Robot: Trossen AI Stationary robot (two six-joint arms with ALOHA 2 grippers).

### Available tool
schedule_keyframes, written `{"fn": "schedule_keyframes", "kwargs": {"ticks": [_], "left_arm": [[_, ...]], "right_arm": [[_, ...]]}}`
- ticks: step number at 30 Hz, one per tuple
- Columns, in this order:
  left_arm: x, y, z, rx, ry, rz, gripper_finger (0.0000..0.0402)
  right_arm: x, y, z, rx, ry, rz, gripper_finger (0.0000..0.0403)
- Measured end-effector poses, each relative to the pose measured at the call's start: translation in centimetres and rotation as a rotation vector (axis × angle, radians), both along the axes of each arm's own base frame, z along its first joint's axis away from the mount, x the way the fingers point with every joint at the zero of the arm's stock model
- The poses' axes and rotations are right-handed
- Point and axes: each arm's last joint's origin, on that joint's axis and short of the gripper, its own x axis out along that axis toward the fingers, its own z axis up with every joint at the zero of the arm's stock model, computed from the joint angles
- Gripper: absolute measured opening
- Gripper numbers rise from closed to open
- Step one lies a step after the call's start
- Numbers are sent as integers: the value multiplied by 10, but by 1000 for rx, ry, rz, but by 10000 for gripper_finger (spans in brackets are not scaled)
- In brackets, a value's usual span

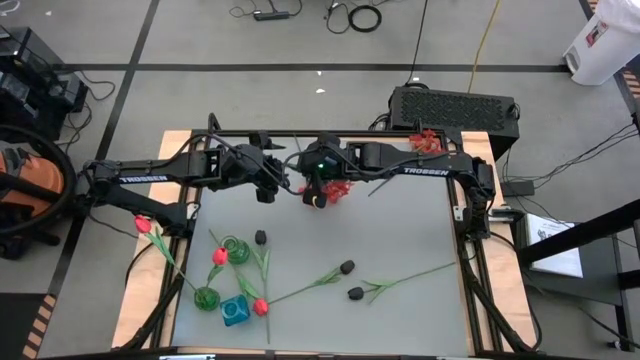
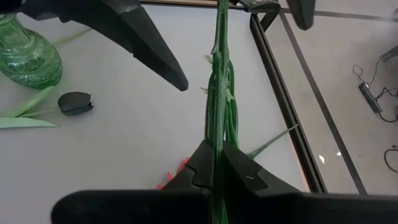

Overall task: Sort flowers into vase by color
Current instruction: Put the bottom orange flowers into the top green vase

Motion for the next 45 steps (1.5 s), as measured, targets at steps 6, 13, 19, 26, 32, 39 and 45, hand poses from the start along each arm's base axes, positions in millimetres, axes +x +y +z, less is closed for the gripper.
{"fn": "schedule_keyframes", "kwargs": {"ticks": [6,13,19,26,32,39,45], "left_arm": [[0,0,0,0,0,0,297],[0,0,0,0,0,0,223],[0,0,0,0,0,0,152],[0,0,0,-1,6,-5,61],[-1,0,-1,-4,13,-8,12],[-3,0,-4,-4,47,1,15],[-6,1,-6,24,93,46,13]], "right_arm": [[0,0,0,-1,0,-2,6],[0,0,0,-2,0,-2,6],[0,0,0,-1,0,-2,6],[0,0,0,-5,-2,-6,6],[0,-1,0,-12,-2,-12,16],[0,3,1,-107,20,-10,67],[4,8,5,-130,-23,3,123]]}}
